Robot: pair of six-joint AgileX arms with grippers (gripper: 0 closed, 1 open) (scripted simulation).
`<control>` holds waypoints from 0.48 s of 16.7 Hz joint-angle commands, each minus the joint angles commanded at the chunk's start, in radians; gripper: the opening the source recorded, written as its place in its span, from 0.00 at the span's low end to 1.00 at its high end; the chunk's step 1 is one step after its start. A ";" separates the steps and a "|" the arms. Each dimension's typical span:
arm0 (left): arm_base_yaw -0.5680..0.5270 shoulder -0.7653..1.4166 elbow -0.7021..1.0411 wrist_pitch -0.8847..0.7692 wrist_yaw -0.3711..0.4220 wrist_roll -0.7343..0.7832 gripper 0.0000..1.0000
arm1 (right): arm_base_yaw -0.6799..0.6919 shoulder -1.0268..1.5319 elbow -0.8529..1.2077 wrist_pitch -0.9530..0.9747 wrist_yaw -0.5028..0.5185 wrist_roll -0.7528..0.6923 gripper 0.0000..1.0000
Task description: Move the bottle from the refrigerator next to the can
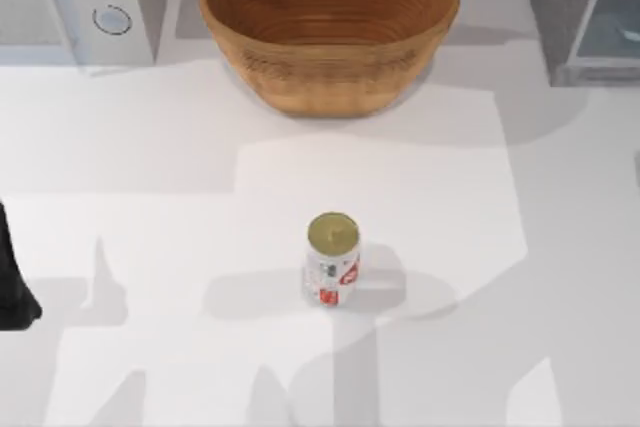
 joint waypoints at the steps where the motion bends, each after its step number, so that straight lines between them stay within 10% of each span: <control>1: 0.000 0.000 0.000 0.000 0.000 0.000 1.00 | 0.000 0.000 0.000 0.000 0.000 0.000 0.00; 8: 0.000 0.000 0.000 0.000 0.000 0.000 1.00 | -0.004 -0.035 0.005 -0.036 0.000 0.002 0.00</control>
